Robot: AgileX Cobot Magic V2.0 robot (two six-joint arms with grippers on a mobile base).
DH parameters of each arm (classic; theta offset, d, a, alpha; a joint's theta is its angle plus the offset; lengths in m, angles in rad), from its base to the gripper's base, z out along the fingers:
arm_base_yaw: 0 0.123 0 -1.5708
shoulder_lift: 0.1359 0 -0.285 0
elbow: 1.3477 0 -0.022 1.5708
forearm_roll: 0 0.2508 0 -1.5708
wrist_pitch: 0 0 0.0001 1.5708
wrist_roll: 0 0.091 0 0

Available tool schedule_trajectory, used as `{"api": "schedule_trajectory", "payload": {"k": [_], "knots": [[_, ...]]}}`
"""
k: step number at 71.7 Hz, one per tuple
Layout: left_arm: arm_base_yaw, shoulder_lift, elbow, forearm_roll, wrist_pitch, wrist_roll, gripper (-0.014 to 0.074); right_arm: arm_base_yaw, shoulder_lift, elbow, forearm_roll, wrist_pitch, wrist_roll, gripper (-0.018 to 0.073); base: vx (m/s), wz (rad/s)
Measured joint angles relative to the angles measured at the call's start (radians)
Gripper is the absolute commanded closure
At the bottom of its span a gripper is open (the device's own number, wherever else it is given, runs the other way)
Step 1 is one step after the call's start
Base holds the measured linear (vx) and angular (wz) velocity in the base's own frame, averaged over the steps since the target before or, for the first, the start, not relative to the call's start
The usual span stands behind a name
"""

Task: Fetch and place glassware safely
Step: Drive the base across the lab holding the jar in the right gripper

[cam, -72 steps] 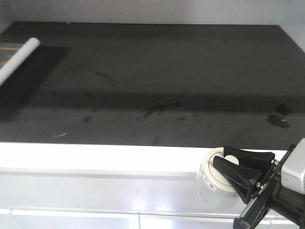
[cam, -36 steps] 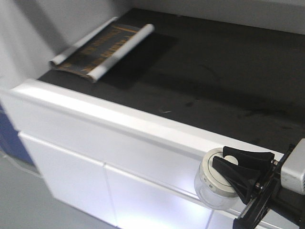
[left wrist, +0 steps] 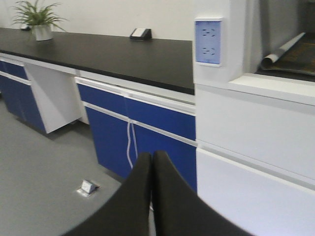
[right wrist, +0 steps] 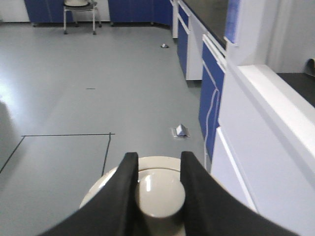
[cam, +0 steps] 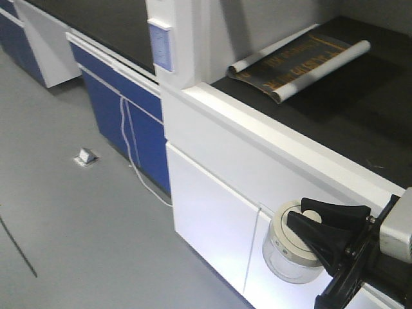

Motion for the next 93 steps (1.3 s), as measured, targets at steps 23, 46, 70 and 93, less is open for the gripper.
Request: {"api": "schedule_trajectory", "payload": {"k": [23, 46, 70, 93], "knots": [[0.0, 0.0, 0.0, 0.0, 0.0, 0.0, 0.0603, 0.0, 0.0, 0.001, 0.0, 0.001, 0.0, 0.0563, 0.0, 0.73], [0.0, 0.0, 0.0, 0.0, 0.0, 0.0, 0.0603, 0.0, 0.0, 0.001, 0.0, 0.0, 0.0, 0.0563, 0.02, 0.74], [0.0, 0.0, 0.0, 0.0, 0.0, 0.0, 0.0603, 0.0, 0.0, 0.001, 0.0, 0.0, 0.0, 0.0563, 0.06, 0.46], [0.0, 0.0, 0.0, 0.0, 0.0, 0.0, 0.0603, 0.0, 0.0, 0.001, -0.002, -0.001, 0.0, 0.0563, 0.14, 0.2]]}}
